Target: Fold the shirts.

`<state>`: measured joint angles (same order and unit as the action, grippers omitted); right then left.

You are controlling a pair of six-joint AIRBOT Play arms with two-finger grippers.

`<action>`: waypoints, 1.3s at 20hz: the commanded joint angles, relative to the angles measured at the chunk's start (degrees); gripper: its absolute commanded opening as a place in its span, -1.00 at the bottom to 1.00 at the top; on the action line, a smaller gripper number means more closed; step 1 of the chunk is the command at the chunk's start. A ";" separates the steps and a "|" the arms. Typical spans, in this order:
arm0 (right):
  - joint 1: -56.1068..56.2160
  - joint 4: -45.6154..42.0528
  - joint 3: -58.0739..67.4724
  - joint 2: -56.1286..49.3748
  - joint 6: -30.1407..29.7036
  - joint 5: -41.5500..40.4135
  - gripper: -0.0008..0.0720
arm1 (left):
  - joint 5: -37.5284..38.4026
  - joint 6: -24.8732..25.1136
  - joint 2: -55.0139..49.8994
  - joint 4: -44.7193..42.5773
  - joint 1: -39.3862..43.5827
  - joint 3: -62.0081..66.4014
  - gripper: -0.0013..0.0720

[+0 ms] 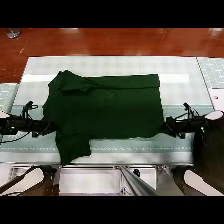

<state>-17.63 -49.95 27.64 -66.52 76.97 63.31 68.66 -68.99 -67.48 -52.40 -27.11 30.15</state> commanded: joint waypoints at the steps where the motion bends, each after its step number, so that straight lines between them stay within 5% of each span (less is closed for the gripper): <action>1: 6.97 3.45 6.23 -3.04 -2.47 1.46 -0.92 | 0.11 -0.13 0.04 0.00 -0.02 0.74 -0.91; 8: 9.81 -0.94 49.09 -3.02 3.76 10.05 -0.92 | 1.03 1.99 6.82 28.11 -0.02 27.50 -0.91; 11: 9.81 -5.51 73.18 -3.02 7.63 10.99 -0.92 | -5.90 2.34 11.45 29.99 -0.15 45.20 -0.91; 15: 10.23 -7.15 94.92 1.01 8.13 16.31 -0.92 | -5.90 2.29 14.84 28.94 -2.40 67.76 -0.91; 21: 10.23 -15.02 94.95 17.29 9.60 21.70 -0.92 | -3.72 -8.41 27.39 1.38 -2.51 76.67 -0.91; 26: 10.23 -16.96 94.95 23.80 10.93 29.99 -0.92 | -1.22 -12.87 36.35 -23.39 15.21 76.65 -0.91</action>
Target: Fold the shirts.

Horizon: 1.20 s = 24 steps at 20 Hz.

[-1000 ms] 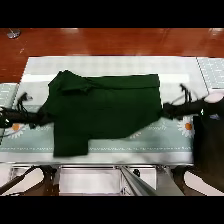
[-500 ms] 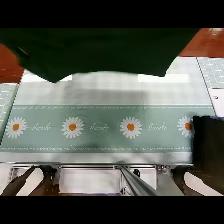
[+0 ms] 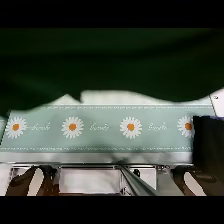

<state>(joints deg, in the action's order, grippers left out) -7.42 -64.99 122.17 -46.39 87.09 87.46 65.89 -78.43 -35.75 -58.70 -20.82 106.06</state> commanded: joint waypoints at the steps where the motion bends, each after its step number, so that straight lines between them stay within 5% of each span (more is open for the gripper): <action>1: 0.02 -2.10 0.42 3.87 0.87 8.79 -0.92 | 3.72 -5.38 5.16 -22.82 13.46 0.74 -0.91; 4: 0.02 -2.08 -4.13 3.89 1.46 13.92 -0.92 | 13.38 -9.42 4.63 -34.75 20.72 -1.05 -0.91; 6: 0.02 -2.05 -10.36 3.87 1.38 12.70 -0.92 | 14.05 -9.55 4.55 -35.41 21.18 -6.97 -0.91; 14: 0.02 -2.03 -45.31 -4.15 -1.36 -12.85 -0.92 | -6.32 -12.98 -8.70 -30.34 21.14 -39.80 -0.91; 19: 0.02 -1.05 -43.50 -25.44 -2.49 -24.94 -0.92 | -21.84 -16.28 -29.22 -29.31 21.20 -35.34 -0.91; 24: 0.04 3.67 -26.97 -46.80 -1.55 -29.14 -0.92 | -22.84 -23.45 -47.95 -28.13 21.20 -21.53 -0.91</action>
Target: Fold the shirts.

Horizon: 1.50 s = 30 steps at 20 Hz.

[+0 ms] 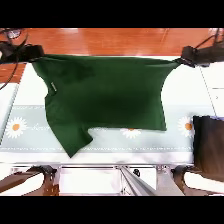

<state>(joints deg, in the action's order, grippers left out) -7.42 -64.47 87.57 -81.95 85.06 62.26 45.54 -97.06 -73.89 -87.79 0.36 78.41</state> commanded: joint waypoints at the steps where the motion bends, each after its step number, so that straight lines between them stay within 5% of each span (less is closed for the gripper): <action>1: 0.02 4.90 10.47 -14.29 0.81 -3.91 -0.92 | -2.49 -6.29 -12.22 2.32 0.02 7.72 -0.91; 7: 0.17 9.14 15.21 -23.50 1.46 -3.26 -0.92 | -3.26 -6.75 -19.08 9.68 0.02 8.66 -0.91; 14: -0.59 8.50 15.21 -25.33 0.66 3.10 -0.92 | 5.42 -6.49 -20.94 11.54 -2.03 8.85 -0.91; 18: -1.29 7.19 15.15 -26.21 -2.51 14.12 -0.92 | 18.43 4.24 -21.40 11.54 -4.68 8.22 -0.91; 22: 0.87 4.09 15.15 -29.44 -0.85 16.61 -0.92 | 22.58 5.53 -23.58 11.93 -4.59 4.28 -0.90; 23: 1.16 4.13 15.17 -29.83 0.31 16.00 -0.77 | 24.15 5.51 -24.09 11.80 -4.66 4.20 -0.66; 24: 1.16 4.35 15.17 -29.90 1.70 15.96 0.12 | 25.94 5.60 -24.24 11.65 -4.92 4.31 0.36; 25: 0.85 4.52 15.54 -29.70 1.38 16.61 0.72 | 28.11 5.57 -24.22 11.04 -5.46 4.76 0.95; 30: -5.95 -2.23 17.05 -24.00 1.70 26.95 0.72 | 38.73 9.05 -19.71 10.93 -10.97 4.81 0.95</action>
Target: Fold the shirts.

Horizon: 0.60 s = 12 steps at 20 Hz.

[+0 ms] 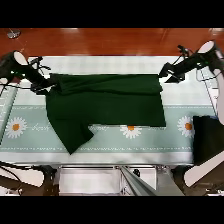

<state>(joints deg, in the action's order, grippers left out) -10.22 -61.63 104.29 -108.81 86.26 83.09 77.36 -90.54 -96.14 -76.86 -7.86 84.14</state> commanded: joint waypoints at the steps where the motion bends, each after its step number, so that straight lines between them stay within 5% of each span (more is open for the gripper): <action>1: -4.66 -8.11 -1.14 5.20 0.09 7.08 0.72 | 7.50 3.26 4.61 0.00 -4.00 -3.08 0.95; 5: -9.81 -6.05 -21.07 19.52 -4.87 -1.36 0.72 | 6.29 7.61 15.63 4.59 -13.00 -20.74 0.95; 8: -10.93 2.32 -40.41 31.89 -10.80 -10.43 0.72 | 0.07 11.23 24.96 21.84 -24.68 -36.22 0.95; 12: -10.91 4.57 -58.27 42.86 -10.97 -17.35 0.72 | -2.95 14.14 30.77 22.05 -29.73 -47.56 0.95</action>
<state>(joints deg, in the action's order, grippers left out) -20.64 -60.31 58.37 -73.67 77.19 71.90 77.76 -79.70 -70.02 -59.64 -33.30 45.19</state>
